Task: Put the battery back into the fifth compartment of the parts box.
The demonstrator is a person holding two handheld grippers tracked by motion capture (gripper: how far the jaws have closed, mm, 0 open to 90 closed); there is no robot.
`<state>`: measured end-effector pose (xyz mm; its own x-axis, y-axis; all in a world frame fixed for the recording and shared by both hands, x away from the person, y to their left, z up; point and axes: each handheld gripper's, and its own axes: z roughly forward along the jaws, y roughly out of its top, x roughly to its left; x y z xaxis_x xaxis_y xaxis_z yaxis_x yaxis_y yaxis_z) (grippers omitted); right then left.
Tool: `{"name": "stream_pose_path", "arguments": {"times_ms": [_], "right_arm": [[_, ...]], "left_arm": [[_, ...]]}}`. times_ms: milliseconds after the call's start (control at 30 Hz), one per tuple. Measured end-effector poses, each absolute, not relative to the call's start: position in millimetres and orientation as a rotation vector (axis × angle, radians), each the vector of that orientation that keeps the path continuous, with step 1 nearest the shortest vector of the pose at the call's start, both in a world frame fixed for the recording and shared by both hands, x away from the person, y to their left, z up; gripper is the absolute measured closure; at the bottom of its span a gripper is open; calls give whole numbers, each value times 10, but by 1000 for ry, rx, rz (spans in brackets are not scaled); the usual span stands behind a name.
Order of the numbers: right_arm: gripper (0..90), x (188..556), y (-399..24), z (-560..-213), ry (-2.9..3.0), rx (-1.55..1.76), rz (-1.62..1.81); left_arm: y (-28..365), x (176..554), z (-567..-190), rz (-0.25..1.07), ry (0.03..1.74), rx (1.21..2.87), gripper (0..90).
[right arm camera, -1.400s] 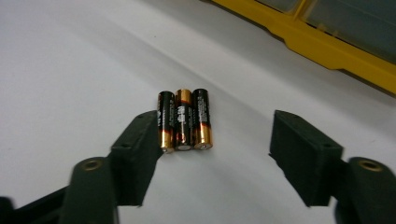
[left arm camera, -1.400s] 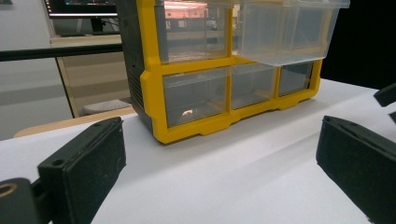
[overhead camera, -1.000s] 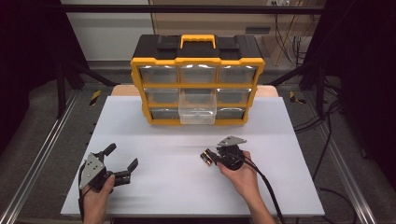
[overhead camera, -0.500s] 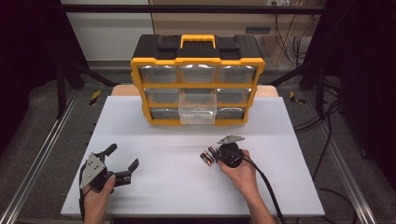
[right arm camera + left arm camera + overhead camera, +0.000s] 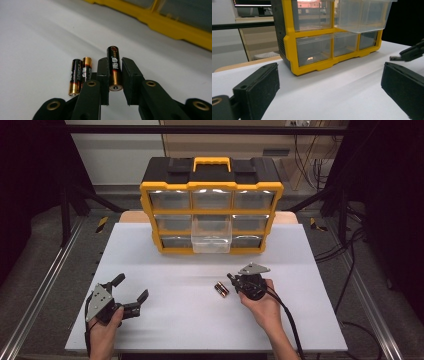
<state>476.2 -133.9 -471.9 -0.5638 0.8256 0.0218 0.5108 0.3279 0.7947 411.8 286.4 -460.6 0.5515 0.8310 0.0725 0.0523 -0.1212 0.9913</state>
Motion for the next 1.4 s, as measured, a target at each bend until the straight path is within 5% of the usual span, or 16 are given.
{"name": "stream_pose_path", "arguments": {"times_ms": [633,1400], "right_arm": [[770,4559,-1659,-3798,1994,1053,1224],[770,4823,-1455,-3019,1950,928,1264]], "left_arm": [[2884,4112,-4599,803,779,1561,17],[2887,4113,-4598,807,777,1561,18]]}}
